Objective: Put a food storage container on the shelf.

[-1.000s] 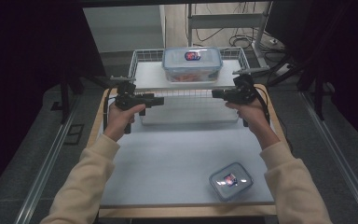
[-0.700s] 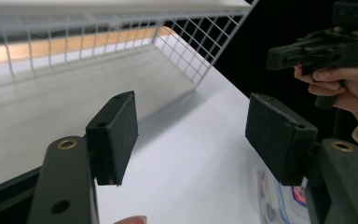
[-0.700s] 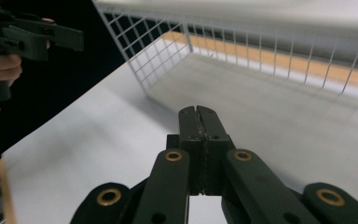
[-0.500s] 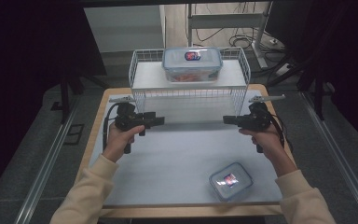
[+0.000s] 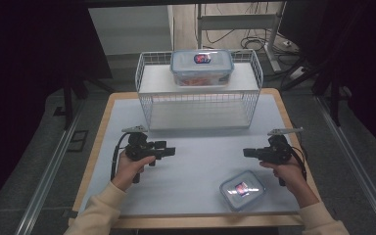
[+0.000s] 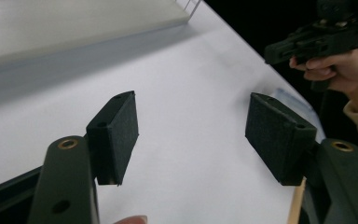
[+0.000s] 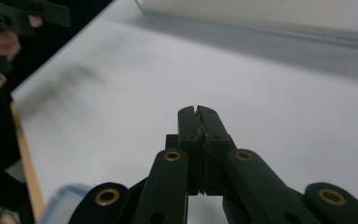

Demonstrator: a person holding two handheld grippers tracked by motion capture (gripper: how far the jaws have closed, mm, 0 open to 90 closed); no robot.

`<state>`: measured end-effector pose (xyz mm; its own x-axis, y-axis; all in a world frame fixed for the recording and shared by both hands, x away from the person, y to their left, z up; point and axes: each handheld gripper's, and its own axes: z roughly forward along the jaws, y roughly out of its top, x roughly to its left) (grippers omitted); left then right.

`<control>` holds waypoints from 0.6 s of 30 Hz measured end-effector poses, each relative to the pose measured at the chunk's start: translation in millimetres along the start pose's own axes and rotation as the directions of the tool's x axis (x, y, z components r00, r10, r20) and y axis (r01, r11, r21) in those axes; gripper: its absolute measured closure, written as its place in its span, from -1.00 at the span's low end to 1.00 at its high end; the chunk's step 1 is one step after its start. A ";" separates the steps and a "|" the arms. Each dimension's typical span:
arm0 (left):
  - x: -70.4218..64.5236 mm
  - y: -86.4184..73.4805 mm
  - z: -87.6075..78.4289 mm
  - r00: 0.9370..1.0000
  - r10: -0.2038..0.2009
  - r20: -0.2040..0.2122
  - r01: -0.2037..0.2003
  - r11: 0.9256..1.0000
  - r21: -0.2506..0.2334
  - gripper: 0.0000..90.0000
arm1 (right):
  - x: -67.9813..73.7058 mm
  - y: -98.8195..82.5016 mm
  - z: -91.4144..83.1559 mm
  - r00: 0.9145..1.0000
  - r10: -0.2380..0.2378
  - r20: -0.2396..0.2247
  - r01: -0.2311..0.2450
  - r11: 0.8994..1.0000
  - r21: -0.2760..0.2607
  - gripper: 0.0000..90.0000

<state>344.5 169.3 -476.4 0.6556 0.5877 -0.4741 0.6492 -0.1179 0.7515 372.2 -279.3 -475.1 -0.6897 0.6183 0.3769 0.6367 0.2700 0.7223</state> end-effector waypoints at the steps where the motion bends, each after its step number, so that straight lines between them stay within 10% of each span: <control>1: -0.3 -0.9 1.3 1.000 0.003 -0.009 -0.003 1.000 0.003 -0.25 | 0.0 0.0 0.0 1.000 0.000 0.000 0.000 1.000 0.000 0.97; 8: -3.0 -15.4 5.3 0.999 0.009 -0.038 -0.008 1.000 0.023 -0.26 | -1.4 -4.6 -0.7 1.000 -0.013 0.021 0.013 1.000 0.009 0.86; 12: -0.3 -21.9 5.3 0.999 -0.010 -0.042 0.011 1.000 0.022 -0.27 | 2.5 -3.1 -5.3 0.999 -0.035 0.007 0.035 0.999 -0.016 0.18; 18: -0.6 -23.9 10.2 1.000 0.000 -0.017 0.001 1.000 0.025 -0.29 | 6.2 -6.9 -10.5 0.999 -0.044 0.012 0.044 0.998 -0.034 -0.08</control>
<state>332.5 163.5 -498.7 0.6489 0.6011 -0.4665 0.6589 -0.1375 0.7395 359.8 -285.0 -471.7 -0.7128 0.6144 0.3382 0.5935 0.2716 0.7576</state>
